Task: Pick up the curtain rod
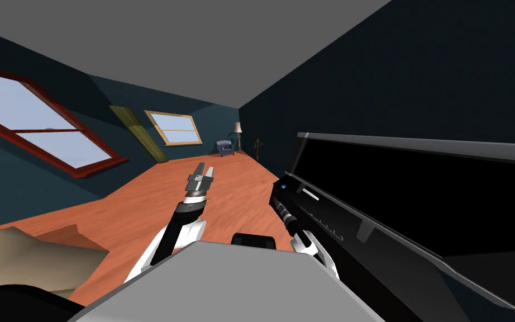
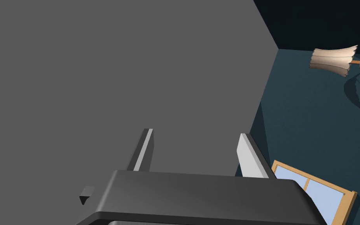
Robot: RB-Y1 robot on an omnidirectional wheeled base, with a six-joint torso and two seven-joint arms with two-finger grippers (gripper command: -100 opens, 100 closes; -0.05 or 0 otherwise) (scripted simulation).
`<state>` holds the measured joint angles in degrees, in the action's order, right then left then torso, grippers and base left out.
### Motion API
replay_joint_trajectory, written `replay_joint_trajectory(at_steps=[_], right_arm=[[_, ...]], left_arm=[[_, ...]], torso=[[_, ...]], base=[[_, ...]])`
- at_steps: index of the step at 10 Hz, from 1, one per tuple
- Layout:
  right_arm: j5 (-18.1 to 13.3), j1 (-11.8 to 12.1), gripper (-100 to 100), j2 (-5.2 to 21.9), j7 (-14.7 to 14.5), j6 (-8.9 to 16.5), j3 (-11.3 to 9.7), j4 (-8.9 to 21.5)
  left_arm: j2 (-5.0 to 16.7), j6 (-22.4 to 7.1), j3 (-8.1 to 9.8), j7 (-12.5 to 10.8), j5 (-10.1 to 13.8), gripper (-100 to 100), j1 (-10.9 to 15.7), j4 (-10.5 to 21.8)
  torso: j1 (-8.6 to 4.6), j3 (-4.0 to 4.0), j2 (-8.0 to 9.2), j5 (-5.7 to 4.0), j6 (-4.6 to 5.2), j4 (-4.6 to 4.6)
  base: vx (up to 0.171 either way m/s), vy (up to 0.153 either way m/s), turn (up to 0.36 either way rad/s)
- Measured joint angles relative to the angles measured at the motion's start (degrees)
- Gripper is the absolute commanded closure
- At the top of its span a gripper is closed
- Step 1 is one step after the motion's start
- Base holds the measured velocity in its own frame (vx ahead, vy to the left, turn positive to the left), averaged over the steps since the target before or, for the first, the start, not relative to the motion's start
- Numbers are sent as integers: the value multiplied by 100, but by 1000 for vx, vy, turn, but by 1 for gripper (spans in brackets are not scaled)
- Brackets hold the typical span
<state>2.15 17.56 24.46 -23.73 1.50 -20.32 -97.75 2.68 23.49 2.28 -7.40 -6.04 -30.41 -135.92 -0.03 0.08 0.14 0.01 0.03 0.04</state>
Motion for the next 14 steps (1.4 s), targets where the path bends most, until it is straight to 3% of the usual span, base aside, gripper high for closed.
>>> replay_joint_trajectory(at_steps=[2, 3, 8, 11, 14], right_arm=[[-72, 74, -100, 114, -209, 367, -172, 155], [-49, 54, -100, 177, -212, 399, -184, 252], [-68, -182, -100, 469, -438, 957, -507, 1087], [-252, -121, -100, 496, -638, 1351, -669, 1589], [-147, -171, -100, 777, -687, 1729, -819, 1868]], left_arm=[[0, 0, 1, 0, 0, 0, -1, 0], [0, 0, 1, 0, 0, 0, -2, 0], [0, 0, 1, 0, 0, 0, 0, 0], [1, 0, 2, 0, 0, 0, -1, 0], [1, 0, 1, 0, 0, 0, -1, 0]], torso=[[-6, 2, 3, -1, 7, 0], [-8, 1, 3, -1, 10, 0], [-14, 3, 4, -2, 3, 1], [-29, 8, 15, -5, 8, 2], [-18, 4, 7, -3, 5, 2]], base=[[0, -3, 139], [-5, 0, 336], [-7, -18, 274], [-26, -49, 330], [-16, -29, 195]])
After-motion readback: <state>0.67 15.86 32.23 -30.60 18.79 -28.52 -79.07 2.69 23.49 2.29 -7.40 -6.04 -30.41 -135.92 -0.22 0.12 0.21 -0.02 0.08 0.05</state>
